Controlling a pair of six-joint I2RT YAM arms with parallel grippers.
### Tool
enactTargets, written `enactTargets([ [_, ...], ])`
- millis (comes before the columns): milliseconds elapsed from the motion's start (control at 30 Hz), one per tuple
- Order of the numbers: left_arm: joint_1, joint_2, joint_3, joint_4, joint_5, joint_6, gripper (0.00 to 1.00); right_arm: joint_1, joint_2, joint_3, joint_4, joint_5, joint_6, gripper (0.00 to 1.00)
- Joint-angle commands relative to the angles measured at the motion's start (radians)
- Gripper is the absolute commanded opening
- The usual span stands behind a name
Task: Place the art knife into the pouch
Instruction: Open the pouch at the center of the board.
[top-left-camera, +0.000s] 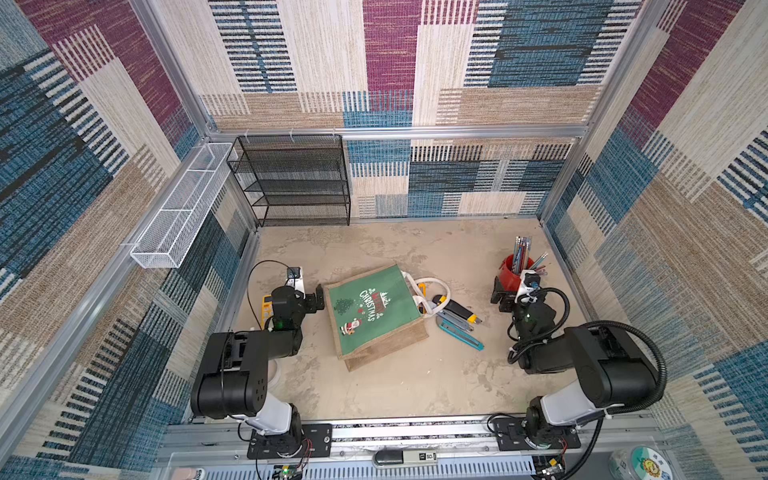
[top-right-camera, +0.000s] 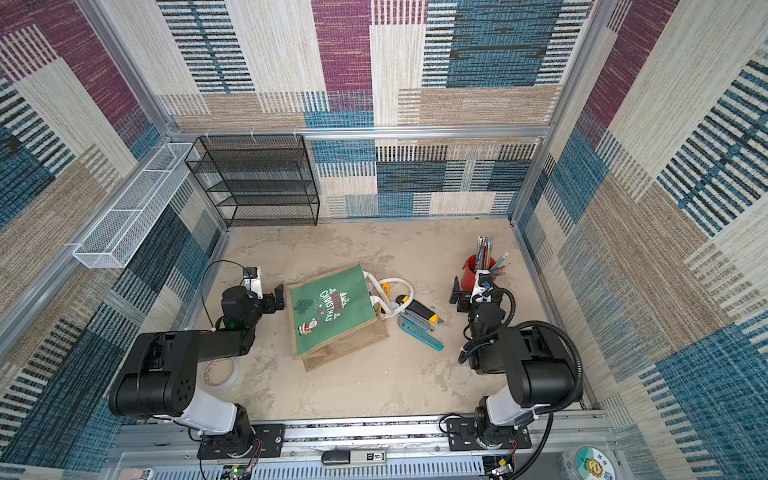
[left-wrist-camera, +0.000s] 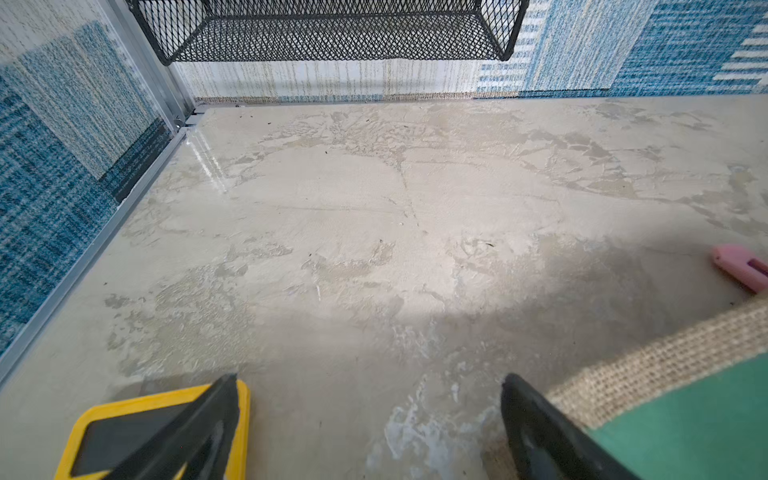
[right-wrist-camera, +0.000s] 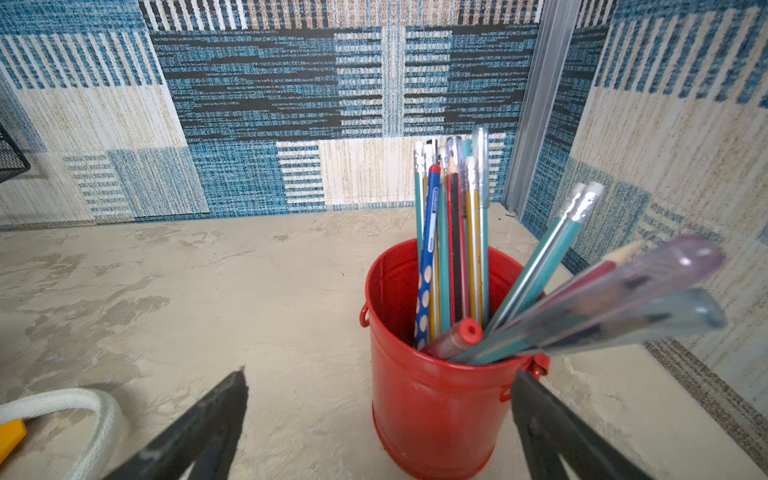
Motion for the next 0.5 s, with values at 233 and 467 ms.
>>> enactTargets([
  [233,0.000,-0.003,0.003,0.002,0.016,-0.010,0.99,0.001,-0.001,0.003,0.031,-0.004,0.000,0.99],
  [467,0.001,-0.002,0.003,0.002,0.016,-0.010,0.99,0.001,0.000,0.005,0.028,-0.006,0.001,0.99],
])
